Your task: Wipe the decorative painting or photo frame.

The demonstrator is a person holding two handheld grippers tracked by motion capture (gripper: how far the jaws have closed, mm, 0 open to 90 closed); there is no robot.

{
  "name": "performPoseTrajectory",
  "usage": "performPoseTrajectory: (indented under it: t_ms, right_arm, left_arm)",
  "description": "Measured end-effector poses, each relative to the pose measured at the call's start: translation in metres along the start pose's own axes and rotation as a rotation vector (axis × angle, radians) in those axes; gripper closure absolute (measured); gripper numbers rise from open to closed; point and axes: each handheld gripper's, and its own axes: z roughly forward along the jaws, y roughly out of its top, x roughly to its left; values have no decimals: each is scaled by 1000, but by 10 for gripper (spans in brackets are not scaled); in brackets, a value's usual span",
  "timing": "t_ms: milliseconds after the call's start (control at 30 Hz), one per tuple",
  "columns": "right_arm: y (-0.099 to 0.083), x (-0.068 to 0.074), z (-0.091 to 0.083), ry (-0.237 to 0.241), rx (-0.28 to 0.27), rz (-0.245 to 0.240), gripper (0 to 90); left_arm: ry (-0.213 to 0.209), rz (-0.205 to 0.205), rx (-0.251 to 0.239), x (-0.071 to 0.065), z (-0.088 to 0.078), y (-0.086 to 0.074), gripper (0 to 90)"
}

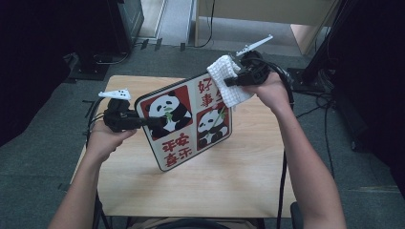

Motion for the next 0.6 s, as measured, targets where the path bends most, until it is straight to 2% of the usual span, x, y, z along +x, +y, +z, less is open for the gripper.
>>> performPoseTrajectory:
  t_ms: [167,567,600]
  right_arm:
    - [-7,0,2,8,0,4,801]
    - [-21,3,11,21,-13,10,800]
    - [-22,2,12,23,-19,13,799]
  left_arm:
    - [-11,-23,-16,4,-2,-2,775]
    - [-7,12,-11,2,-2,-3,798]
    - [-18,18,-11,3,-3,-3,798]
